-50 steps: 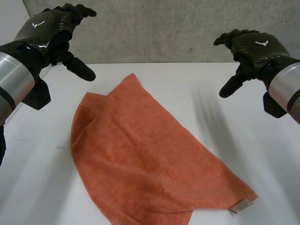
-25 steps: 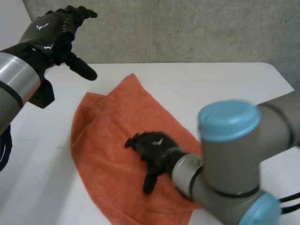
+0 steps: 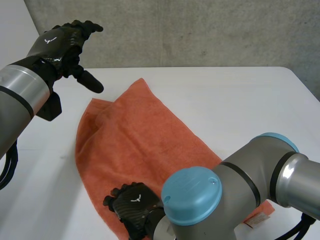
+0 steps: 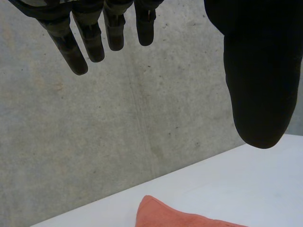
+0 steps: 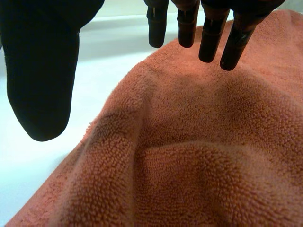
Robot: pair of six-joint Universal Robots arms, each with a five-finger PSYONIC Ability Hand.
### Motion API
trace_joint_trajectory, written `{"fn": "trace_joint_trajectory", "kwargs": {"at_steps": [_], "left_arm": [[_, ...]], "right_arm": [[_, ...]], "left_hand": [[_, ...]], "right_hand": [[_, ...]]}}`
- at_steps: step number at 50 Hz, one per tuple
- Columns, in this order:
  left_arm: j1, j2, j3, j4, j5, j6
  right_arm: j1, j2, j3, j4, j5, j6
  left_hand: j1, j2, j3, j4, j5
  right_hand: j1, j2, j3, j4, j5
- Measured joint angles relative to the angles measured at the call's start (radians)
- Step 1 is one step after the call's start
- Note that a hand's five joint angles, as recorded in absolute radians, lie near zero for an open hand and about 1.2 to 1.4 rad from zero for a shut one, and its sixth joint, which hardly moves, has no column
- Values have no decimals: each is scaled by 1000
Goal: Fold the laundry
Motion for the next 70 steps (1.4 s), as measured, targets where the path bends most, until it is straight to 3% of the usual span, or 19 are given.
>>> {"fn": "trace_joint_trajectory", "kwargs": {"at_steps": [16,20,25,27,28,30,38,43,49,53,62,70], "left_arm": [[-1,-10,-1,0,1,0],[-1,-11,-1,0,1,0],[-1,-11,-1,0,1,0],[-1,-11,-1,0,1,0],[-1,-10,-1,0,1,0],[-1,-9,-1,0,1,0],[-1,-10,0,0,1,1],[0,-23,8,2,2,9],[6,-92,17,4,6,138],[14,-139,11,5,8,245],[59,-317,-7,27,13,473],[90,-499,24,232,15,509]], "right_arm": [[3,18,43,-87,100,-43],[5,17,52,-102,122,-92],[5,12,60,-126,160,-141],[5,12,60,-126,160,-141],[5,6,65,-137,181,-160],[4,0,67,-142,189,-166],[-6,-57,65,-148,200,-175],[-74,-180,58,-130,201,-249],[-274,-266,66,-66,200,-465],[-350,-285,74,-35,198,-523],[-456,-353,135,-15,150,-535],[-484,-406,216,-18,77,-532]], "left_hand": [[0,0,0,0,0],[0,0,0,0,0],[0,0,0,0,0],[0,0,0,0,0],[0,0,0,0,0],[0,0,0,0,0],[0,0,0,0,0],[0,0,0,0,0],[0,0,0,0,0],[0,0,0,0,0],[0,0,0,0,0],[3,3,1,2,0]], "right_hand": [[35,47,53,43,47],[163,196,210,194,179],[537,638,642,625,589],[537,638,642,625,589],[706,850,856,840,803],[756,948,956,946,900],[756,949,962,955,906],[756,949,962,955,908],[756,949,962,955,915],[756,949,962,955,915],[756,949,962,955,919],[756,949,965,955,919]]}}
